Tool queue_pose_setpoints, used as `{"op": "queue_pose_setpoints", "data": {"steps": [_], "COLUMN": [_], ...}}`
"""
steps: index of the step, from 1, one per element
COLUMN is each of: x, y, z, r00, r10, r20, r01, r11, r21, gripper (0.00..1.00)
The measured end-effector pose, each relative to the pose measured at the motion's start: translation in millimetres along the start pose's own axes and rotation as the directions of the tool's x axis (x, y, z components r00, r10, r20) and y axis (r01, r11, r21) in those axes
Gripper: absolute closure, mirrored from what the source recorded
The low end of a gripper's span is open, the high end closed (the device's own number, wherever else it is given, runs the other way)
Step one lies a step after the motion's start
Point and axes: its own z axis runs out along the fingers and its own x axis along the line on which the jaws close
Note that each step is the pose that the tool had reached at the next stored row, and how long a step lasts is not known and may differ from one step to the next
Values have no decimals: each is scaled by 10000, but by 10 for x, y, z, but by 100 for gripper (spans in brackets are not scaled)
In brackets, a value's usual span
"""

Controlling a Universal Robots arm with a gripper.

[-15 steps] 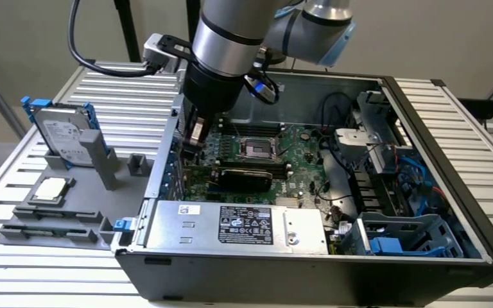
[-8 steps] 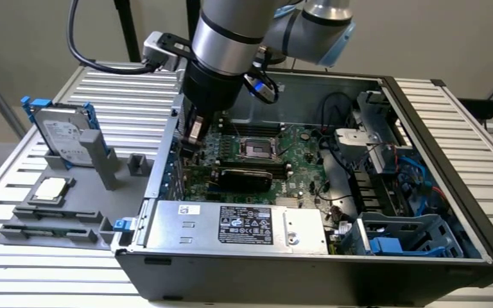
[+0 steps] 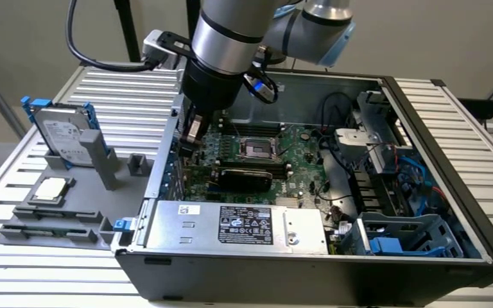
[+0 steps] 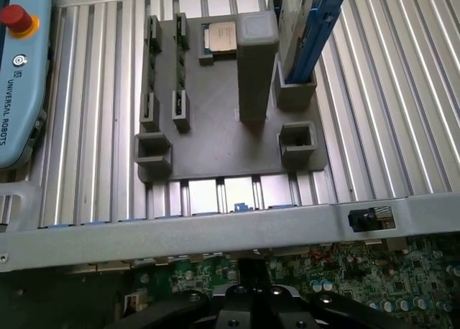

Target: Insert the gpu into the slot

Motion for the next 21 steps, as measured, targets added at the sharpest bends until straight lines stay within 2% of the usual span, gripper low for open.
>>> {"op": "queue_pose_setpoints", "data": {"steps": [1,3,7,11,13,16,21], "x": [-1,-6,-10,-11,-12,-12,-13], "y": [0,0,-26,-37,-38,-44,-40], "z": [0,0,-11,-16,-12,4,18], "r00": [10000,10000,9995,9990,9988,9988,9987], "r10": [17,50,127,165,177,183,199], "r20": [-6,-67,-293,-420,-447,-455,-472], "r01": [-17,-49,-126,-163,-174,-177,-193], "r11": [10000,10000,9999,9999,9998,9998,9997], "r21": [-2,4,37,53,74,124,132], "gripper": [89,89,89,89,89,89,89]}}
